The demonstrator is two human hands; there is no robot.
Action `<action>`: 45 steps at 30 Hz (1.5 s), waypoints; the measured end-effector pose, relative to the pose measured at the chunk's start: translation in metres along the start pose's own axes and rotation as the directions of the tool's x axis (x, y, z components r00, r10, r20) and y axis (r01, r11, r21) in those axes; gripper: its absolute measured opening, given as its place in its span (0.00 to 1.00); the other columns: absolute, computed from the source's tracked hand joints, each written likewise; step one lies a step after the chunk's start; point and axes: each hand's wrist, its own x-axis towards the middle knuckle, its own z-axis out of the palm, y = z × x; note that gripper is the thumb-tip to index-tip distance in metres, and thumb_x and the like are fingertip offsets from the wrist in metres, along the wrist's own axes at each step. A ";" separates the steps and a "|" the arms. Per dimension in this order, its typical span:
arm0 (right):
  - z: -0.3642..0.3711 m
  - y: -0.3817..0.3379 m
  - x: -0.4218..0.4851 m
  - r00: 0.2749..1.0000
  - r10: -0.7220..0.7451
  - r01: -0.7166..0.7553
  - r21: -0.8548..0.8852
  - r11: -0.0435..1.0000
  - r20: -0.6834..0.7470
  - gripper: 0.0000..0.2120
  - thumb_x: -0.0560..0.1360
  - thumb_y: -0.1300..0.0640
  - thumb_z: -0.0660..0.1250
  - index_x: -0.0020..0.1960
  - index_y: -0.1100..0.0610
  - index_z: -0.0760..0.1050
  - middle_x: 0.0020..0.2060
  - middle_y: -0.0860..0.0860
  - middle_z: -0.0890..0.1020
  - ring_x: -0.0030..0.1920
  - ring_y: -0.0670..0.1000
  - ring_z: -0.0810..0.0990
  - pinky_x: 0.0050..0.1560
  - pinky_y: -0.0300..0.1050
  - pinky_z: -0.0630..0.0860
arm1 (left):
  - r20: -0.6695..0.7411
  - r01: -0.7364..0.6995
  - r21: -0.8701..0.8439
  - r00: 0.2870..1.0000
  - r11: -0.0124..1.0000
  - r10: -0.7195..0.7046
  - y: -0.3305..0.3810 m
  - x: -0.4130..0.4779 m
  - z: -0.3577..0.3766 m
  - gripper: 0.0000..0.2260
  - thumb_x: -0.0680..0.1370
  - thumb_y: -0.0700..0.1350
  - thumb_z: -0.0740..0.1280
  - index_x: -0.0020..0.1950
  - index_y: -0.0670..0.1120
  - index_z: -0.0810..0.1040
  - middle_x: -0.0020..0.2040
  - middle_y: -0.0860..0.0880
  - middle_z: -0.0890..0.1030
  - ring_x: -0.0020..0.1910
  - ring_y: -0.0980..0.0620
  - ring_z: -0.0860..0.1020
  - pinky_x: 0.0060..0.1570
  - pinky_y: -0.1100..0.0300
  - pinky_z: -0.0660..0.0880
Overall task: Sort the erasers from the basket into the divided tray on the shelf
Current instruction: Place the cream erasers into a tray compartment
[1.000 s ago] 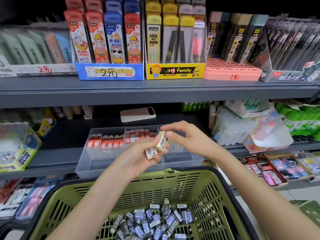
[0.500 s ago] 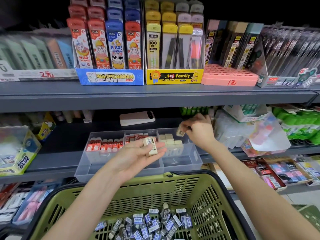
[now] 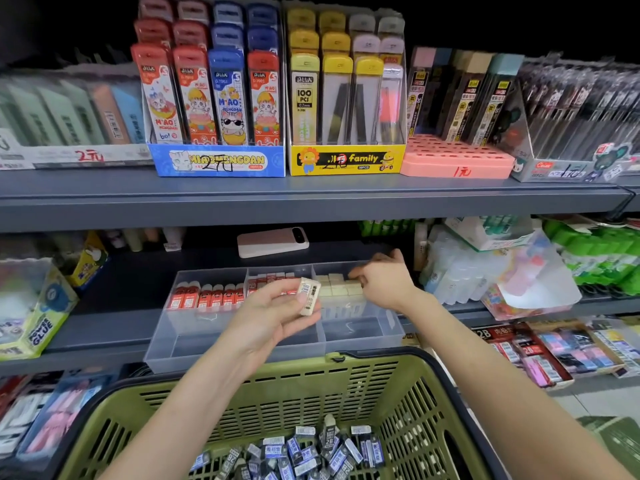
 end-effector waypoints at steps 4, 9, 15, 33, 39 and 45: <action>-0.017 -0.007 -0.019 0.984 0.059 -0.010 0.278 0.961 -0.170 0.15 0.80 0.54 0.55 0.60 0.47 0.77 0.58 0.45 0.80 0.64 0.52 0.70 0.63 0.50 0.57 | 0.048 -0.081 0.161 0.996 0.984 0.075 -0.002 0.004 0.004 0.09 0.76 0.32 0.65 0.54 0.41 0.77 0.47 0.42 0.85 0.48 0.45 0.84 0.43 0.58 0.81; -0.045 -0.029 -0.061 0.993 -0.047 0.117 0.840 0.529 -0.109 0.09 0.75 0.50 0.66 0.52 0.51 0.82 0.46 0.43 0.84 0.49 0.41 0.80 0.56 0.41 0.75 | 0.102 -0.228 0.335 0.973 0.914 0.206 -0.007 0.009 0.015 0.07 0.75 0.37 0.69 0.51 0.39 0.76 0.44 0.43 0.84 0.45 0.47 0.83 0.43 0.58 0.80; -0.046 -0.012 -0.064 0.979 0.065 0.118 0.797 0.592 -0.193 0.05 0.74 0.54 0.68 0.49 0.51 0.81 0.42 0.45 0.83 0.45 0.48 0.79 0.54 0.51 0.75 | 0.151 -0.385 0.607 0.915 0.695 0.374 -0.015 0.016 0.028 0.07 0.75 0.42 0.70 0.51 0.51 0.79 0.49 0.55 0.83 0.50 0.59 0.80 0.52 0.62 0.77; 0.014 0.009 0.001 0.952 0.043 -0.010 0.112 0.994 -0.304 0.11 0.75 0.50 0.63 0.52 0.46 0.81 0.44 0.45 0.83 0.56 0.51 0.71 0.51 0.46 0.52 | 0.398 -0.297 0.894 0.872 -0.336 0.286 -0.041 0.032 0.007 0.29 0.77 0.67 0.43 0.73 0.58 0.63 0.76 0.51 0.61 0.75 0.50 0.55 0.73 0.48 0.38; 0.008 0.011 0.007 0.978 -0.069 0.069 -0.005 0.998 -0.199 0.13 0.76 0.51 0.57 0.48 0.44 0.81 0.40 0.44 0.82 0.54 0.51 0.70 0.50 0.46 0.51 | 0.407 -0.299 0.887 0.865 -0.351 0.293 -0.042 0.032 0.007 0.26 0.78 0.65 0.46 0.73 0.58 0.64 0.75 0.50 0.63 0.74 0.48 0.57 0.73 0.48 0.40; 0.000 0.004 -0.006 0.969 -0.083 0.063 -0.092 0.994 -0.233 0.14 0.76 0.50 0.56 0.55 0.46 0.79 0.50 0.45 0.82 0.55 0.53 0.69 0.50 0.48 0.53 | 0.422 -0.318 0.888 0.851 -0.332 0.312 -0.037 0.028 0.007 0.24 0.80 0.62 0.50 0.72 0.56 0.66 0.75 0.48 0.63 0.74 0.48 0.56 0.73 0.50 0.39</action>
